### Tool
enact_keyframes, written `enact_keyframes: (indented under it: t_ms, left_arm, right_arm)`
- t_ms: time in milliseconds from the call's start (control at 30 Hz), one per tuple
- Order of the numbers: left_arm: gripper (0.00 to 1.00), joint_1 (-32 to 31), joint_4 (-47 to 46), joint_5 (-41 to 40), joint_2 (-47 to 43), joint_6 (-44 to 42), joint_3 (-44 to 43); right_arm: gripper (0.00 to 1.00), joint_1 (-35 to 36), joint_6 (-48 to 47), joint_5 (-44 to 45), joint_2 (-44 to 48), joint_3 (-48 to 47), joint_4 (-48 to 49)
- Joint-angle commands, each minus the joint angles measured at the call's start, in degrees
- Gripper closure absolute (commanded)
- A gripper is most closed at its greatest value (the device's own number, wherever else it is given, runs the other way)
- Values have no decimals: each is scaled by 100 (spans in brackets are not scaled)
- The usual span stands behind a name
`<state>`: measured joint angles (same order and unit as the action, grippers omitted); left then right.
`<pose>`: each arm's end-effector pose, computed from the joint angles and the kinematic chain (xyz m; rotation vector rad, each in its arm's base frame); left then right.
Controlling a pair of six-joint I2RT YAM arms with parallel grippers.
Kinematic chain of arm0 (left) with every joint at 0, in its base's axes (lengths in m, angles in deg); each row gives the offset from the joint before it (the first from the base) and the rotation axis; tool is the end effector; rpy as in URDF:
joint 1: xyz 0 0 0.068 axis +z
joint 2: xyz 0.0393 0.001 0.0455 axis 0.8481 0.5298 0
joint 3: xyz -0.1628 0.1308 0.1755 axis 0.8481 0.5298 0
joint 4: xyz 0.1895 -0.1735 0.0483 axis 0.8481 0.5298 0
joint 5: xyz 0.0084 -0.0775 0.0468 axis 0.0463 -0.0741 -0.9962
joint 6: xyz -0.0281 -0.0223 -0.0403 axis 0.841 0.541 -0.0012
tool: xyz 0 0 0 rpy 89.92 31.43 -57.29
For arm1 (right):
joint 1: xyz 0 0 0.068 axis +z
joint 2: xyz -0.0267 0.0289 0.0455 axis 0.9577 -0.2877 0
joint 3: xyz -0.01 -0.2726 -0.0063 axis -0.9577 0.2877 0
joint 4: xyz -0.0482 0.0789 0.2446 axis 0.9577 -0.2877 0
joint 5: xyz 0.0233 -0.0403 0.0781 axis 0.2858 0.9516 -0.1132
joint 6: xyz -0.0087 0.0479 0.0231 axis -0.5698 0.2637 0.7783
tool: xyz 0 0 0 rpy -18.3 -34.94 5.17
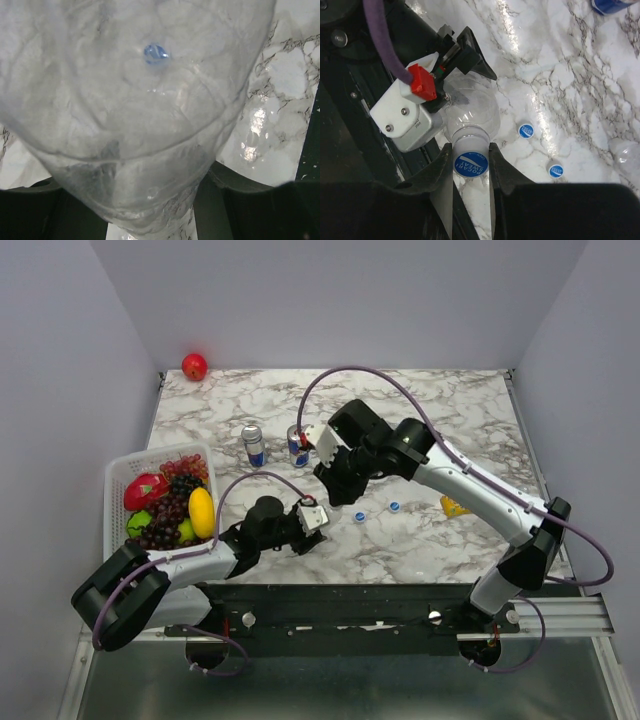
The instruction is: Screw on the bottle caps
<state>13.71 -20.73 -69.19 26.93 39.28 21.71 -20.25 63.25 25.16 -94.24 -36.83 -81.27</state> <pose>0.1507 -0.1642 0.1636 1.1799 1.6256 -0.6833 0.1947 0.2722 0.3678 -1.4903 2.1229 0.5620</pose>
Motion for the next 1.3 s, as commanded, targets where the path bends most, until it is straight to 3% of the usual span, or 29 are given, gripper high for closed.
enact_keyframes:
  t_ms: [0, 67, 167, 267, 433, 567, 600, 667, 767, 867, 1000, 1267]
  left_arm:
    - [100, -53, -1347, 78, -180, -145, -632]
    - [100, -44, -1162, 139, -154, -101, -649]
    - [100, -44, -766, 332, -127, -118, -615]
    - [100, -18, -292, 684, -119, -137, -658]
    - [100, 228, -159, 974, -13, 66, -738]
    - [100, 404, -45, 1193, -39, 276, -922]
    - [100, 413, -19, 1220, -109, 373, -913]
    - [100, 413, -1, 1273, -171, 470, -896]
    - [100, 421, 209, 1352, -224, 620, -939]
    - [100, 439, 412, 1457, -207, 594, -992]
    - [100, 500, 789, 1642, -119, 453, -1150]
    - [100, 509, 1194, 1853, -22, 145, -1432]
  right_arm:
    - [58, -56, 1002, 159, -581, -244, -167]
    - [42, -126, 985, 185, -626, -500, -272]
    - [32, -267, 863, 133, -784, -1342, -640]
    - [29, -329, 678, 124, -960, -2511, -957]
    - [21, -390, 310, 45, -995, -3436, -1046]
    - [9, -1099, -560, -885, -548, -2902, -967]
    - [8, -1329, -927, -1696, -268, -2474, -897]
    - [3, -1803, -1429, -2431, -29, -2094, -791]
    - [0, -1779, -3124, -2995, 436, -1452, -1045]
    - [0, -1605, -3522, -2865, 911, -748, -546]
    - [0, -1095, -4479, -2593, 1149, -300, -677]
    - [0, -531, -4666, -2065, 1264, 334, -150]
